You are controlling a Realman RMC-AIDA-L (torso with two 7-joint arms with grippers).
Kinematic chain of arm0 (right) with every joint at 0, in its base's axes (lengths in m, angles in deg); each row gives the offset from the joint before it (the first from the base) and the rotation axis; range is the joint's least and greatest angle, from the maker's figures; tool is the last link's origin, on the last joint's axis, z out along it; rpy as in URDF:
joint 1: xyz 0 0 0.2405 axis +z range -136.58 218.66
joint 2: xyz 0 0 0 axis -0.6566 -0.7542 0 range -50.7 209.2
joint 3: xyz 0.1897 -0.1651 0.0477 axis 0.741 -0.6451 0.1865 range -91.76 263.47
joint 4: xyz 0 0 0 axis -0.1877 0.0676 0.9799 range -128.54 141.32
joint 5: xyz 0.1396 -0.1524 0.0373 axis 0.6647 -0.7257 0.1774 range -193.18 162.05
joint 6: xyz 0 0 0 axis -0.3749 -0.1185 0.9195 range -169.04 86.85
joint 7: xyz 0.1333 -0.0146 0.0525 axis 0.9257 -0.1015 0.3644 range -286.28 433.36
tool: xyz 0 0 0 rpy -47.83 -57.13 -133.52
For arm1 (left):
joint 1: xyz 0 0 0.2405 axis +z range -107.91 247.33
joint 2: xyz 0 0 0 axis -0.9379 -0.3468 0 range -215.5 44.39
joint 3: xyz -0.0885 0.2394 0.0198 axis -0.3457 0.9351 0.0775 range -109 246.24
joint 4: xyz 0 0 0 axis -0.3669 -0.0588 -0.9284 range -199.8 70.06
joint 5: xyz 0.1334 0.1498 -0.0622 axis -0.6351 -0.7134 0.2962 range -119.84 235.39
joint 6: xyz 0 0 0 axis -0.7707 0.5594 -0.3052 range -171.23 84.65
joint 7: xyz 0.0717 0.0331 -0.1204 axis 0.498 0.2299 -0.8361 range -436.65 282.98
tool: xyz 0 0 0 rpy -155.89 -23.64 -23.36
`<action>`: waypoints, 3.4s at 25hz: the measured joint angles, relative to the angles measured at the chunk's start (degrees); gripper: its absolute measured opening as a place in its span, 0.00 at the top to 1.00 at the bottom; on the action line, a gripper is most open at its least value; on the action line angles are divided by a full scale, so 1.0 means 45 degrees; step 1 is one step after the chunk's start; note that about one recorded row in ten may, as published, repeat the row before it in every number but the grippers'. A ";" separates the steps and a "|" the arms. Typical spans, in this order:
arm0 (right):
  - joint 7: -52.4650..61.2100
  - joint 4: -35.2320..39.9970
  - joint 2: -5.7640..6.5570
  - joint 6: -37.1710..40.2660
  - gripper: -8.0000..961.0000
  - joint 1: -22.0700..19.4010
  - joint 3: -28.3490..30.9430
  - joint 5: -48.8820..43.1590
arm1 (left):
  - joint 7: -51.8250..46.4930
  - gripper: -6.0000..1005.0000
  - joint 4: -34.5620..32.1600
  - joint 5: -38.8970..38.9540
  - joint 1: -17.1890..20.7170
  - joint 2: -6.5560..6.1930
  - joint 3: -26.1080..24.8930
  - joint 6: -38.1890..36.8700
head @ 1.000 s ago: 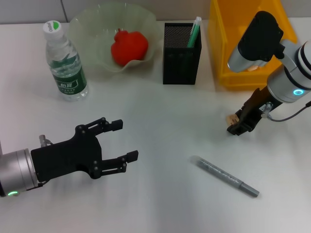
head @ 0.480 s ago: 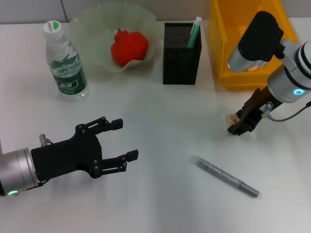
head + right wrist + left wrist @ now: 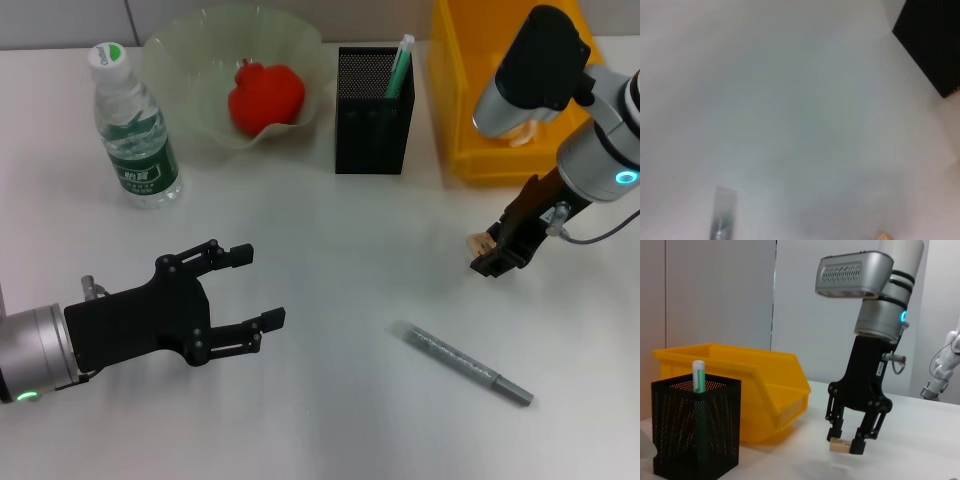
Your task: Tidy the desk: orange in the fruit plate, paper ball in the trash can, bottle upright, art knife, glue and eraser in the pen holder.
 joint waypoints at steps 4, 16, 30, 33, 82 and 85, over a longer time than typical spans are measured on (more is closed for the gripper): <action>0.0217 0.0690 0.0008 0.0750 0.53 -0.0023 0.0006 0.0000 | 0.0000 0.16 0.0014 -0.0002 -0.0026 0.0001 0.0000 0.0015; 0.0248 0.1345 0.0053 0.1400 0.53 -0.0053 0.0360 0.0003 | -0.0030 0.16 0.0027 0.0006 -0.0036 0.0013 -0.0018 0.0023; -0.0112 0.1778 0.0009 0.1328 0.53 -0.0319 0.1072 0.0371 | -0.0047 0.16 0.0040 0.0140 -0.0054 0.0020 -0.0020 -0.0008; -0.0699 0.1698 0.0001 0.0827 0.53 -0.0712 0.1400 0.1166 | -0.0046 0.16 0.0040 0.0158 -0.0054 0.0020 -0.0020 -0.0018; -1.9631 -0.8837 -0.0104 -0.1769 0.53 -0.3362 0.3428 1.8410 | -0.0213 0.16 -0.0038 0.0175 -0.0094 -0.0040 -0.0019 -0.0078; -2.0224 -0.9572 -0.0120 -0.1889 0.53 -0.2979 0.3426 1.9247 | -0.0214 0.16 -0.0033 0.0175 -0.0094 -0.0038 -0.0019 -0.0078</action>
